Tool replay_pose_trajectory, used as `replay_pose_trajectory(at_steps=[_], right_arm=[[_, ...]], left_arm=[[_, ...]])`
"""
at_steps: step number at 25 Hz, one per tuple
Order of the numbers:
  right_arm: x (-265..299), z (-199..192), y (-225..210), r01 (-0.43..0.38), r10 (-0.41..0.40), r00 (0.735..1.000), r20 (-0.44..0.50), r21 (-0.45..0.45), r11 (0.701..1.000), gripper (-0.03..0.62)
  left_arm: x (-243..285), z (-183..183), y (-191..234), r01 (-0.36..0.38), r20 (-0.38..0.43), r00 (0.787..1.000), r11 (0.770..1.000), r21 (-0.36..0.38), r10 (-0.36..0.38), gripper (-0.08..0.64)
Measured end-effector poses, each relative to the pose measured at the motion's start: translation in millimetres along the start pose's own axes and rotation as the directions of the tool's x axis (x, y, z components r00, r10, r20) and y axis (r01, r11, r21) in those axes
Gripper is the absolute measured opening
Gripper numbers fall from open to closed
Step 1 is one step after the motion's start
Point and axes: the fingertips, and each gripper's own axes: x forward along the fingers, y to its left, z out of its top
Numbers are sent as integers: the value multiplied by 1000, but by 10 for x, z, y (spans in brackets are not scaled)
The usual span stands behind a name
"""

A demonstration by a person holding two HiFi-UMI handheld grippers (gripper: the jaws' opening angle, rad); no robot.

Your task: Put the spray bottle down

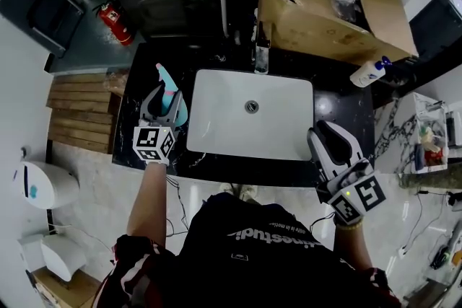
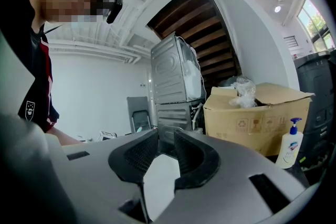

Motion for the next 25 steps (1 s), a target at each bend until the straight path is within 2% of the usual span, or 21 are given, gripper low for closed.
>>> replay_pose_trajectory(at_steps=[5,13,17,25], right_arm=[[45,-22,-5,-8,8,1000,-2,5,1000,109],[151,1,101,-27,27,1000,3,4,1000,108],[186,5,181,-39,39,999,2,6,999,109],[236,27,369,-51,51,999,4,-2,999,109]], left_arm=[[-44,-13,30,-1,-1,1000,1000,-9,1,204],[-287,-67,-48,36,-34,999,999,30,-35,204],[-398,-117,-29,45,-46,998,999,7,-44,205],[-383,-162,-29,110,-102,988,993,-38,-113,215]])
